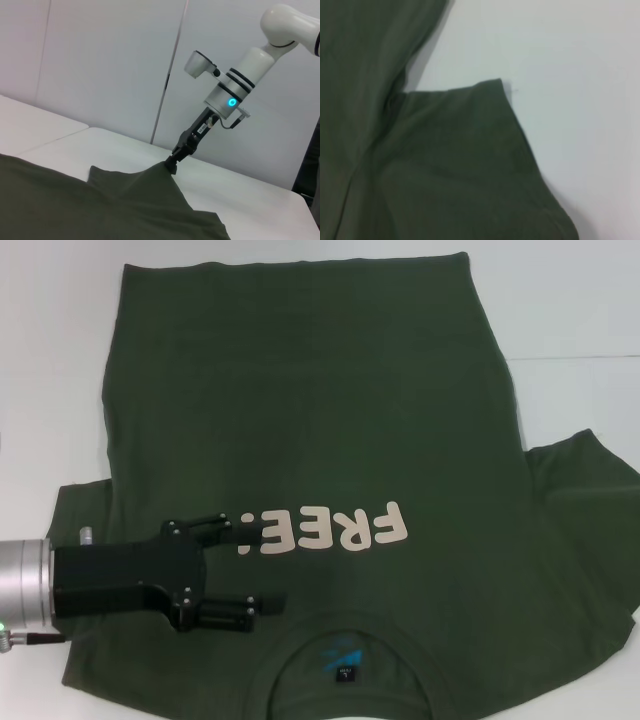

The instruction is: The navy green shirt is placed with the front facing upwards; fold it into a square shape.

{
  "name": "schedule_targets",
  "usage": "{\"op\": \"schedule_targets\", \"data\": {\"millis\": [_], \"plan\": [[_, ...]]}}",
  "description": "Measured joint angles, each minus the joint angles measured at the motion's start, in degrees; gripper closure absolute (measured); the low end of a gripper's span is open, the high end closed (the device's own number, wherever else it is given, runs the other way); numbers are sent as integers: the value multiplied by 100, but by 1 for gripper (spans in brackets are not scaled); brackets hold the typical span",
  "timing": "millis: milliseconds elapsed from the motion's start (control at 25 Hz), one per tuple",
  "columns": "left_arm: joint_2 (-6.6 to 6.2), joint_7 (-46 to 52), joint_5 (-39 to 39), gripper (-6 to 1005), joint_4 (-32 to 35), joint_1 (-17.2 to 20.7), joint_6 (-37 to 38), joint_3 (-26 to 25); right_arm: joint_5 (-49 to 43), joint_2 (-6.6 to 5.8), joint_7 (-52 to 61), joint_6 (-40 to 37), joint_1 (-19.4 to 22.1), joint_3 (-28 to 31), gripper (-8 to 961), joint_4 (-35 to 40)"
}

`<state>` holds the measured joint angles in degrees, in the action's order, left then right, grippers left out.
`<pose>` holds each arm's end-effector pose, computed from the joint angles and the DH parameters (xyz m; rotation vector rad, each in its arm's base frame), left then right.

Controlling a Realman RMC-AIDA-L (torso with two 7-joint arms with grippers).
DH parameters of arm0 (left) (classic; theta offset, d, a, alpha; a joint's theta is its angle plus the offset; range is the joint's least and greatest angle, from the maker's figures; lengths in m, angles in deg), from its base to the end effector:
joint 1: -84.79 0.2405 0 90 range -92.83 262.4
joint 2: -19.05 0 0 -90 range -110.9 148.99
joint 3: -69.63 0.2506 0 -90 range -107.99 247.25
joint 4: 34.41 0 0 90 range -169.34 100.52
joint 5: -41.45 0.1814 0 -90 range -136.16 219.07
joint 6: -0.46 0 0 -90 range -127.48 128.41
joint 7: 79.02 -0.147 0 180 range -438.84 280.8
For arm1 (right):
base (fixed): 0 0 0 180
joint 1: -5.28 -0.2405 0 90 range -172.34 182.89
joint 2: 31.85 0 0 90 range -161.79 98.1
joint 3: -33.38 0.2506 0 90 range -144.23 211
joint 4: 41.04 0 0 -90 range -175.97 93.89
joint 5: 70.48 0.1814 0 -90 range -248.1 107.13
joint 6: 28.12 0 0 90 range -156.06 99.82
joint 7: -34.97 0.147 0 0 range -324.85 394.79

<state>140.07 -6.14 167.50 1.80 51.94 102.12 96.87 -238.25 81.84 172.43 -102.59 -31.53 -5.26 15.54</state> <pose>-0.2283 0.2822 -0.0070 -2.8657 -0.5200 -0.8186 0.3242 0.3562 0.1046 -1.9724 1.3308 -0.3592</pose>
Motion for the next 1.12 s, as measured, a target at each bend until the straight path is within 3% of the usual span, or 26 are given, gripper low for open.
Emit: {"op": "schedule_targets", "data": {"millis": [240, 400, 640, 960, 1120], "plan": [[0, -2, -26, 53, 0, 6, -21, 0, 22, 7, -38, 18, -43, -17, 936, 84], [4, -2, -28, 53, 0, 5, -23, 0, 205, 90, -127, -143, -100, -32, 934, 267], [8, -2, -28, 54, 0, -2, -24, 1, 1248, 238, -456, -661, -146, -110, 932, 694], [9, -2, -28, 55, 0, -20, -76, 6, 1698, 596, -675, -437, -282, -962, 928, 801], [9, -2, -32, 55, 1, -16, -77, 2, 2150, 602, -748, -170, -298, -1310, 927, 599]]}}
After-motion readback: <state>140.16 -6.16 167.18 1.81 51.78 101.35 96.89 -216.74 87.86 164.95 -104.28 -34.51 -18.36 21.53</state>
